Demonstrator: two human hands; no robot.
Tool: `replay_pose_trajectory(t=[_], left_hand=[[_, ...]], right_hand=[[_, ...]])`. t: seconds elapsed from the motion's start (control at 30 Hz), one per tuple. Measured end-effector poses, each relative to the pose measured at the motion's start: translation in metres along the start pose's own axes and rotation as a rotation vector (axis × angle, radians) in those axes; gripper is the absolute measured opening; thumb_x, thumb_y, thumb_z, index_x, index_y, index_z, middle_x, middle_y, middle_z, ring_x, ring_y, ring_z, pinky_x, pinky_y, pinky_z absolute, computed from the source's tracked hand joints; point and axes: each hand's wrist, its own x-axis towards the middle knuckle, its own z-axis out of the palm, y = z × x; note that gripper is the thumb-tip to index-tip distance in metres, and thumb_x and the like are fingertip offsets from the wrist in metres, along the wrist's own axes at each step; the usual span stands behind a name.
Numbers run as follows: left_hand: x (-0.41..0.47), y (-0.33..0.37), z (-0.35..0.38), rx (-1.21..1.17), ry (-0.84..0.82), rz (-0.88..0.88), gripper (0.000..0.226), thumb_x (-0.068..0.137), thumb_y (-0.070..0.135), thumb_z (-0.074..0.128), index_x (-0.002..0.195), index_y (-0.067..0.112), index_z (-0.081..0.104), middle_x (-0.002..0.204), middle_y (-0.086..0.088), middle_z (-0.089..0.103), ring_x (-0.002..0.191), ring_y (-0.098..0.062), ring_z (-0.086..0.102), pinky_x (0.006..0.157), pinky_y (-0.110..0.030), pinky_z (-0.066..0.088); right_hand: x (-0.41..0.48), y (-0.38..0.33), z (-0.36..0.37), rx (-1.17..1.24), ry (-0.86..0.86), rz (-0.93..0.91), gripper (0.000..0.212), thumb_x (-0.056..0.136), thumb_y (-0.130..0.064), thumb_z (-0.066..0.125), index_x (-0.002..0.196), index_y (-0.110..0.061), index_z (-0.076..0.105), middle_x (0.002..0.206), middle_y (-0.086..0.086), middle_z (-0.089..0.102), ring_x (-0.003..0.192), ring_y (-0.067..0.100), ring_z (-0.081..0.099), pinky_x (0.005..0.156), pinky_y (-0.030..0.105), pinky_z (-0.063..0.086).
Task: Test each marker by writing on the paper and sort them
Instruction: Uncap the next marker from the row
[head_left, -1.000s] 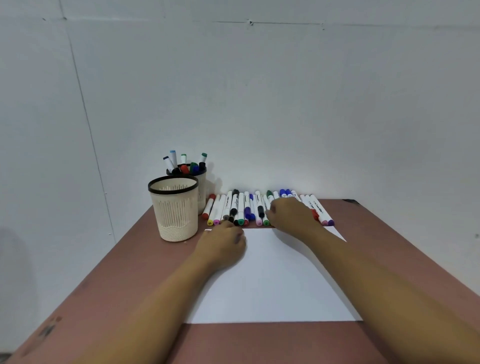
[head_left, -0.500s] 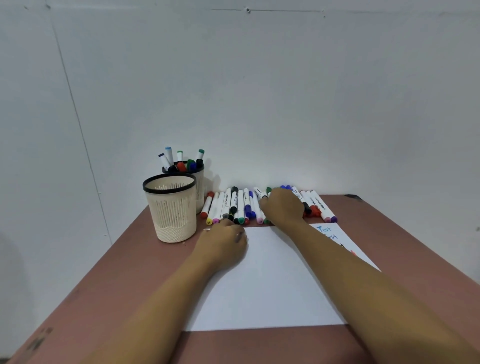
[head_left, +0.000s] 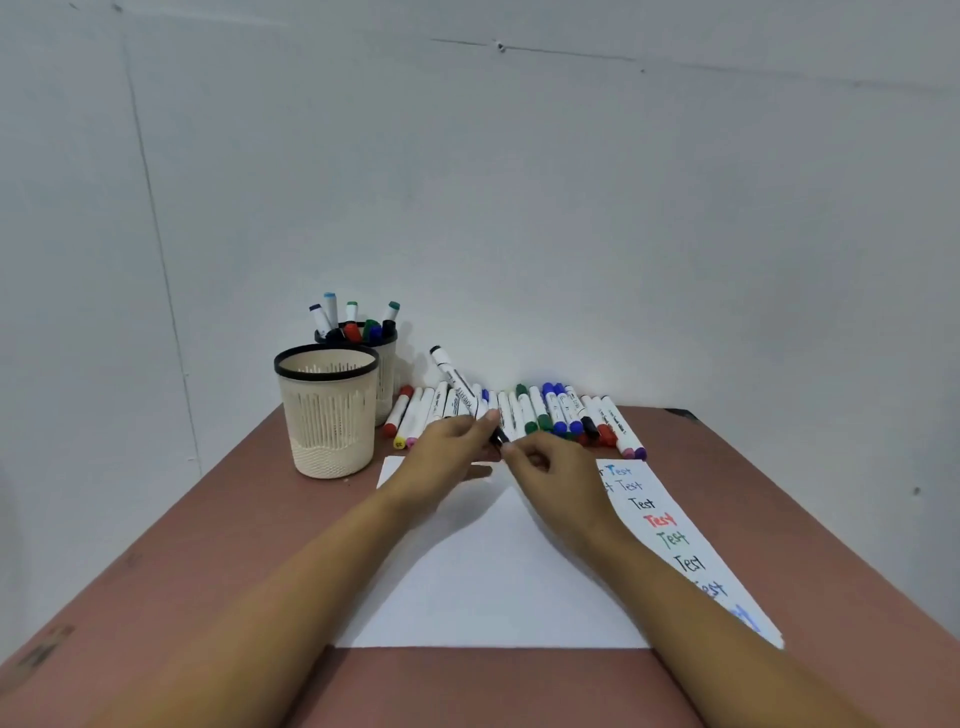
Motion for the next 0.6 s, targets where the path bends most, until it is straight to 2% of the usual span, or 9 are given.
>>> replay_pose_trajectory(t=[0.07,0.1,0.17,0.27,0.33,0.47,0.6], left_hand=[[-0.001,0.000,-0.001,-0.112,-0.008,-0.012,0.032,0.098,0.024,0.047,0.097,-0.007,0.056,0.102,-0.024,0.067,0.098,-0.030,0.067,0.089,-0.036,0.054],[-0.001,0.001,-0.001,-0.107,-0.016,-0.002,0.029,0.099,0.021,0.047,0.097,-0.007,0.054,0.100,-0.025,0.066,0.094,-0.030,0.068,0.088,-0.037,0.054],[-0.002,0.001,0.001,0.059,0.016,0.031,0.022,0.099,0.019,0.045,0.094,-0.001,0.051,0.090,-0.016,0.065,0.080,-0.022,0.066,0.082,-0.034,0.056],[-0.003,-0.003,0.004,0.557,0.046,0.169,0.020,0.101,0.022,0.039,0.095,0.005,0.049,0.080,-0.001,0.052,0.075,-0.017,0.051,0.075,-0.033,0.043],[-0.007,-0.004,0.008,0.762,0.001,0.288,0.019,0.101,0.022,0.037,0.099,0.006,0.047,0.075,0.004,0.044,0.072,-0.016,0.043,0.063,-0.028,0.028],[-0.014,-0.002,0.011,0.899,-0.056,0.402,0.020,0.101,0.024,0.037,0.085,0.012,0.036,0.066,0.007,0.038,0.064,-0.018,0.038,0.058,-0.030,0.020],[-0.015,-0.002,0.011,0.916,-0.072,0.398,0.024,0.100,0.028,0.038,0.080,0.015,0.033,0.059,0.007,0.037,0.060,-0.020,0.036,0.056,-0.034,0.019]], right_hand=[[-0.001,0.002,0.004,-0.042,-0.031,-0.010,0.029,0.095,-0.033,0.056,0.071,-0.019,0.064,0.063,-0.009,0.060,0.061,0.001,0.052,0.056,0.015,0.038],[-0.001,0.001,0.004,-0.043,-0.020,0.013,0.038,0.096,-0.038,0.053,0.064,-0.020,0.062,0.058,-0.008,0.058,0.057,0.003,0.050,0.056,0.020,0.038],[0.003,0.000,-0.001,0.012,0.062,0.091,0.048,0.097,-0.043,0.049,0.056,-0.020,0.058,0.052,-0.008,0.055,0.054,0.006,0.048,0.056,0.026,0.037],[0.012,0.001,-0.010,0.138,0.180,0.138,0.046,0.095,-0.043,0.052,0.058,-0.017,0.045,0.052,-0.007,0.042,0.053,0.010,0.039,0.055,0.025,0.030],[0.015,0.001,-0.013,0.271,0.170,0.166,0.044,0.092,-0.045,0.055,0.063,-0.013,0.048,0.053,-0.005,0.039,0.050,0.009,0.035,0.051,0.022,0.029],[0.015,-0.002,-0.011,0.403,0.115,0.222,0.033,0.091,-0.036,0.061,0.068,-0.013,0.054,0.054,-0.002,0.040,0.038,0.005,0.030,0.038,0.017,0.026],[0.015,0.000,-0.012,0.473,0.058,0.233,0.030,0.096,-0.024,0.056,0.070,-0.010,0.050,0.061,0.006,0.046,0.037,0.005,0.032,0.037,0.017,0.024]])
